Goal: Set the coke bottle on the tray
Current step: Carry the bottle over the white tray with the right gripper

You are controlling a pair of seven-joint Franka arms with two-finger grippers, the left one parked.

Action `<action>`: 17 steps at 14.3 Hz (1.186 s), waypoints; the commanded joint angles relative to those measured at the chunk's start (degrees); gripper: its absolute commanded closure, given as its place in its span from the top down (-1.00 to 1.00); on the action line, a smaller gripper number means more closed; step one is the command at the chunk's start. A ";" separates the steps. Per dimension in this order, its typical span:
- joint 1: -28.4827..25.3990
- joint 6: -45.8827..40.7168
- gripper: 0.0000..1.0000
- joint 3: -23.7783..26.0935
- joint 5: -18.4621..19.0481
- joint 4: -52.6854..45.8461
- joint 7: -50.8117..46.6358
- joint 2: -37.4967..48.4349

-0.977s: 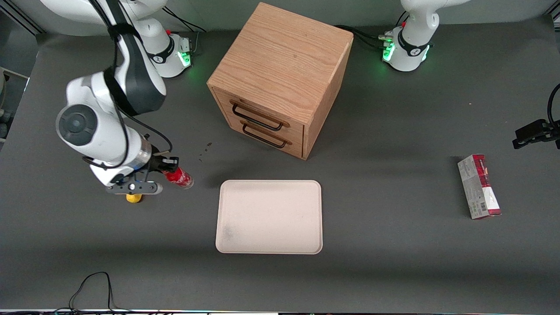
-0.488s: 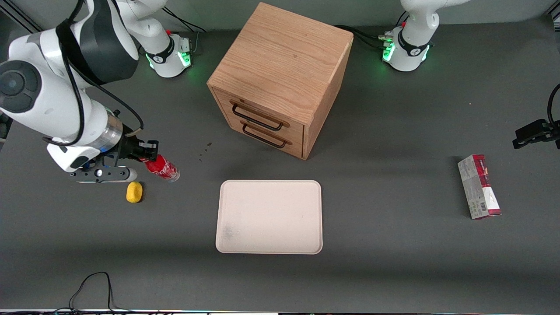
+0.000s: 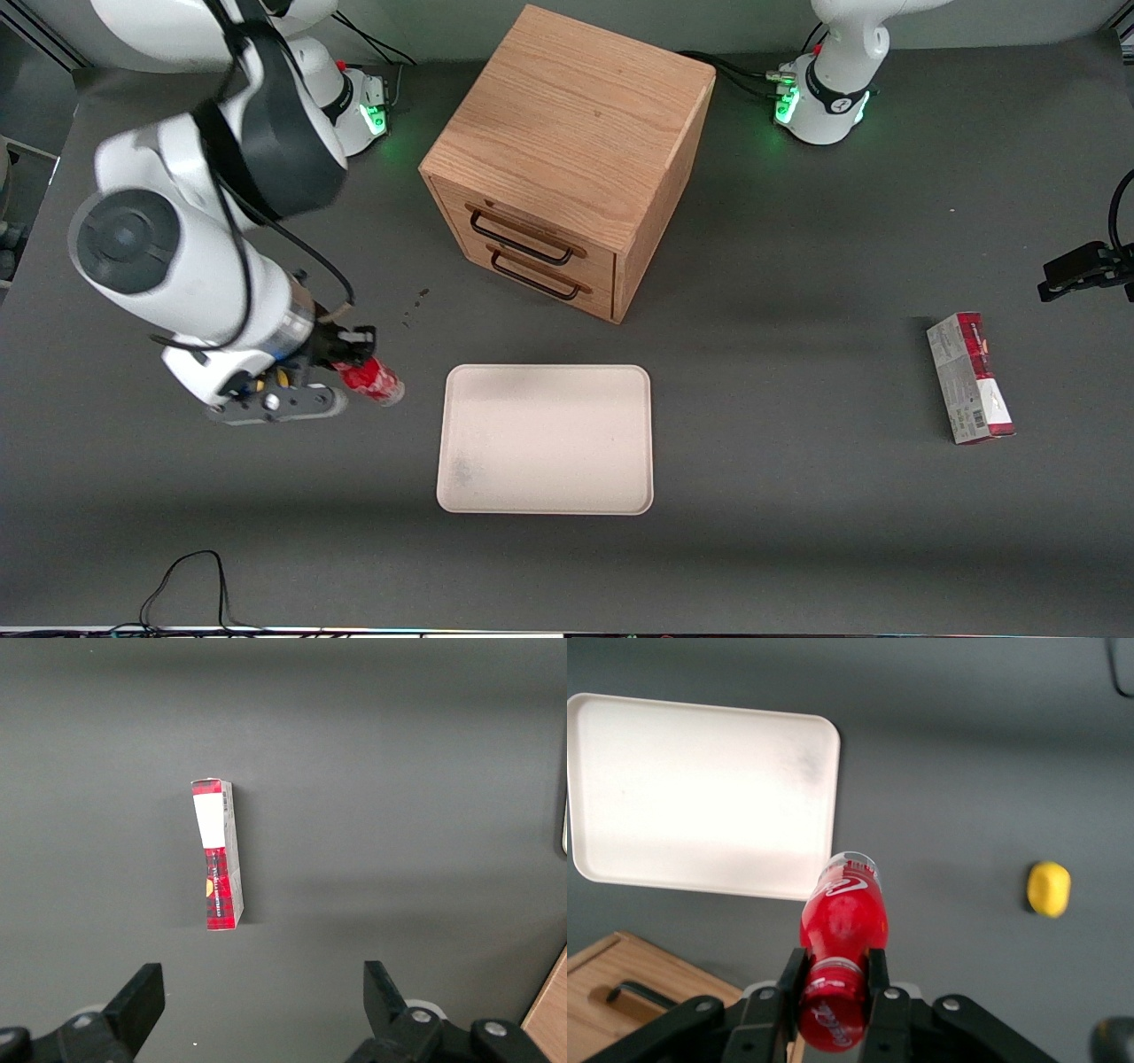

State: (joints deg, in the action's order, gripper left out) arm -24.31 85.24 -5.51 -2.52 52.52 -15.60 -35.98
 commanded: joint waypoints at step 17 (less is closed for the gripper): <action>-0.12 11.43 -1.00 5.07 3.40 -9.72 1.18 -18.68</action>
State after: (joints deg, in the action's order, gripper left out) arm -24.63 96.13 -0.94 0.30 44.97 -15.36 -53.37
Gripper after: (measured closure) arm 0.687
